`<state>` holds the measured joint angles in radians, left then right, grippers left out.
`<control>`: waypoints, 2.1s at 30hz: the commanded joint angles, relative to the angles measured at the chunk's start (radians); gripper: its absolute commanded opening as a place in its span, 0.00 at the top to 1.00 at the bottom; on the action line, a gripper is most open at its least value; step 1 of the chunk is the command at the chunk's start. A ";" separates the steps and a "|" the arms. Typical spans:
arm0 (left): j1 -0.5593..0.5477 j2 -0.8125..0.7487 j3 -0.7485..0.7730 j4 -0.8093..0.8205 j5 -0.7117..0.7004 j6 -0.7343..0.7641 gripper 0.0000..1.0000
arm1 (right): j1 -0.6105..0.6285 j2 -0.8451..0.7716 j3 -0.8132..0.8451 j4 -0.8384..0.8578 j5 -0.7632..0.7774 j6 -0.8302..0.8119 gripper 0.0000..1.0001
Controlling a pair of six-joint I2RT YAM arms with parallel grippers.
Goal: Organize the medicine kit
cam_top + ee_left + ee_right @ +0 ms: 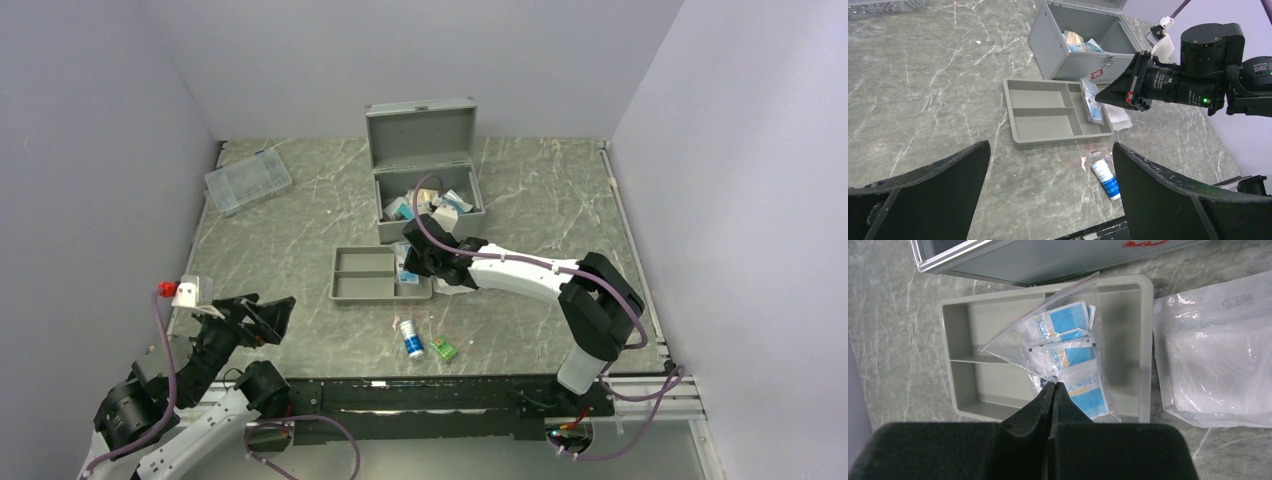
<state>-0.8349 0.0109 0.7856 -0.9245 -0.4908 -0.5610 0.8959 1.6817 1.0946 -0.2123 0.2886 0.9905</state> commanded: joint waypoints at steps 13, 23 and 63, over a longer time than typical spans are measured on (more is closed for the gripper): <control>-0.002 -0.051 0.008 0.038 0.015 0.019 0.01 | 0.006 0.077 0.018 -0.075 0.053 0.071 1.00; -0.002 -0.049 0.009 0.036 0.013 0.017 0.01 | -0.012 0.178 0.037 -0.098 0.042 0.086 1.00; -0.002 -0.031 0.008 0.037 0.012 0.018 0.01 | -0.009 -0.093 0.022 -0.158 0.139 -0.112 0.55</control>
<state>-0.8349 0.0105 0.7856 -0.9245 -0.4896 -0.5606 0.8860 1.6733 1.1538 -0.3634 0.3901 0.9360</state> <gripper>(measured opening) 0.994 0.434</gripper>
